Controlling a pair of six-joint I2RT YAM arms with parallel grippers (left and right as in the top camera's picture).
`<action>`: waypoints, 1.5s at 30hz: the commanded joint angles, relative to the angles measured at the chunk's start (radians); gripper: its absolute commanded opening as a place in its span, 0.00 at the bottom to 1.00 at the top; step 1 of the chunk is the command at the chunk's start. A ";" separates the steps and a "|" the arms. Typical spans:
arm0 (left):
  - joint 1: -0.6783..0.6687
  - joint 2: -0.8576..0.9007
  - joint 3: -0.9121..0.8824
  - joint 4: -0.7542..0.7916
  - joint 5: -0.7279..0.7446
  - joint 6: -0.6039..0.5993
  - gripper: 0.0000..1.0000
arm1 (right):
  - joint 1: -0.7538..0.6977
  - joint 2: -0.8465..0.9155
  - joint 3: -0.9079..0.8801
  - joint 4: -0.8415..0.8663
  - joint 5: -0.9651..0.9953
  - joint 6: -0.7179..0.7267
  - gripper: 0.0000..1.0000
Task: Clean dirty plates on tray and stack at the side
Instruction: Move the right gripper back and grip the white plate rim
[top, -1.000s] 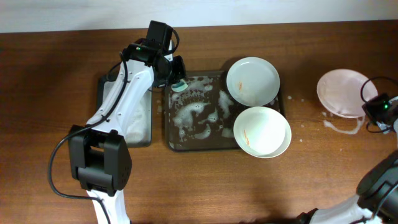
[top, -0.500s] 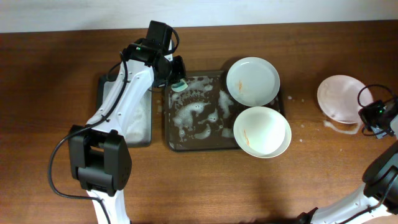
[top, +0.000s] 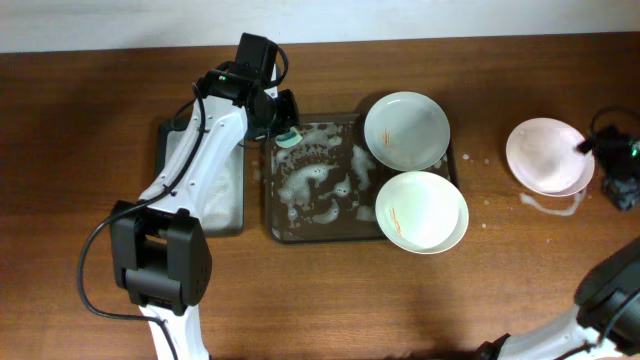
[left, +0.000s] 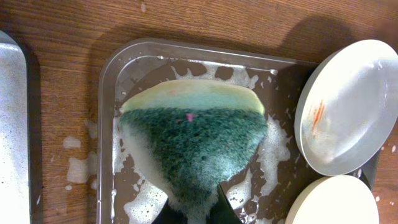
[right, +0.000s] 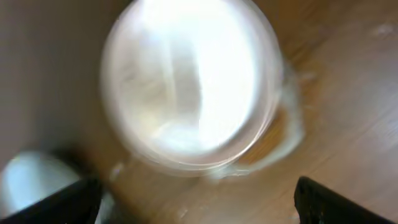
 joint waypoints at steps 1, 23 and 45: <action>-0.002 -0.006 0.006 0.002 -0.007 -0.005 0.01 | 0.108 -0.044 0.028 -0.168 -0.139 -0.164 0.98; -0.002 -0.006 0.006 -0.005 -0.008 -0.001 0.00 | 0.468 -0.037 -0.400 -0.056 0.128 -0.201 0.24; -0.002 -0.006 0.006 -0.010 -0.008 0.003 0.01 | 0.616 -0.033 -0.417 -0.045 0.119 -0.192 0.08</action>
